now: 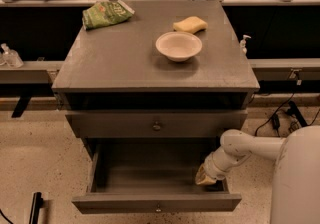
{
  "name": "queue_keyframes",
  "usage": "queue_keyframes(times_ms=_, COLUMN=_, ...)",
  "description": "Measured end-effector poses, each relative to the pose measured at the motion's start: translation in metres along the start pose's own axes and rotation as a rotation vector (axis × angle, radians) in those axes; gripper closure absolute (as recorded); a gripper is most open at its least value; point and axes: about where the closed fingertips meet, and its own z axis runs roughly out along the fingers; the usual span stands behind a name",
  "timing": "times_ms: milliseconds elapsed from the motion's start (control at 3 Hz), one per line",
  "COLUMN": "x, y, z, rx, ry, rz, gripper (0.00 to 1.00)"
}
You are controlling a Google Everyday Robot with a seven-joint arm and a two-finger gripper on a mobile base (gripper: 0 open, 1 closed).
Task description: Open middle drawer
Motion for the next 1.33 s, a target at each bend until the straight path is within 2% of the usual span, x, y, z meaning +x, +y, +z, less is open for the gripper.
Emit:
queue_keyframes(times_ms=333, x=-0.001, y=0.013, z=0.019, rx=-0.065, ry=-0.033, rz=-0.016, gripper=1.0)
queue_keyframes(times_ms=667, x=-0.002, y=0.041, z=0.023, rx=-0.129, ry=-0.067, rz=-0.022, gripper=1.0)
queue_keyframes(times_ms=1000, x=-0.003, y=0.053, z=0.021, rx=-0.148, ry=-0.082, rz=-0.026, gripper=1.0)
queue_keyframes(times_ms=1333, x=-0.005, y=0.077, z=0.011, rx=-0.178, ry=-0.117, rz=-0.037, gripper=1.0)
